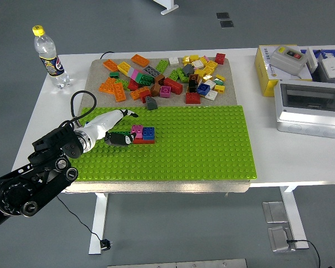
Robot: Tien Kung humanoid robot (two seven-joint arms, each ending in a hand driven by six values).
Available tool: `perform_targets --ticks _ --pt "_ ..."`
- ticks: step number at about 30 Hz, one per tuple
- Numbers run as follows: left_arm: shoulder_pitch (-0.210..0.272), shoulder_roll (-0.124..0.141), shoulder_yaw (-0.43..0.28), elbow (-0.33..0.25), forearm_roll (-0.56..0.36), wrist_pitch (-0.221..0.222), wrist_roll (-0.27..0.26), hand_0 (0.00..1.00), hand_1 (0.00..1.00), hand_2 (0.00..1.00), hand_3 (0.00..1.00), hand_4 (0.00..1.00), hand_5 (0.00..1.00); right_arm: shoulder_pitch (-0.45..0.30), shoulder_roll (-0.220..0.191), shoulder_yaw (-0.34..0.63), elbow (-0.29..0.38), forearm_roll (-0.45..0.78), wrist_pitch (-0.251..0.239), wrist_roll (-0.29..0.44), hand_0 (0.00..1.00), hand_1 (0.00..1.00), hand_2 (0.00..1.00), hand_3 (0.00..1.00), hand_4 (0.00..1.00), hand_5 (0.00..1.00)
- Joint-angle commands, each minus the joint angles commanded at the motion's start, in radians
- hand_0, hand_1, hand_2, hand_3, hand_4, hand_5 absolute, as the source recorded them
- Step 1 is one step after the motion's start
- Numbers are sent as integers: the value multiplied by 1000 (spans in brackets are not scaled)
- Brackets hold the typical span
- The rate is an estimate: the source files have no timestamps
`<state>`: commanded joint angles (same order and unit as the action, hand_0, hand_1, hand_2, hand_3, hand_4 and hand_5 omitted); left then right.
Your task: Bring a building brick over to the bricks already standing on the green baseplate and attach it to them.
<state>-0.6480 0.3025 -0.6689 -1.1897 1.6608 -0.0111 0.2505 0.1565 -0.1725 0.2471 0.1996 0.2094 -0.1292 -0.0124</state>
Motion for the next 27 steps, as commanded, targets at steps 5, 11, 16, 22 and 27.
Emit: perform_targets --ticks 5,11,16,22,27 --pt "6 11 -2 -31 21 -2 7 998 960 966 752 627 377 -2 -1 0 0 -1 0 0 717 721 767 736 525 692" --pt "9 14 3 -42 26 -2 8 998 961 968 683 624 427 -2 -2 0 -1 -1 0 1 718 719 767 735 525 692" --pt "9 12 7 -41 22 1 6 998 961 968 685 625 430 0 -2 1 -1 -1 0 1 717 718 767 735 525 692" --pt "8 9 13 -36 15 2 5 998 961 967 685 625 430 2 -2 3 0 -2 0 1 717 717 766 734 525 691" --pt "9 4 20 -23 7 5 0 998 961 967 685 625 430 3 -1 2 0 -2 0 2 717 717 766 734 525 691"
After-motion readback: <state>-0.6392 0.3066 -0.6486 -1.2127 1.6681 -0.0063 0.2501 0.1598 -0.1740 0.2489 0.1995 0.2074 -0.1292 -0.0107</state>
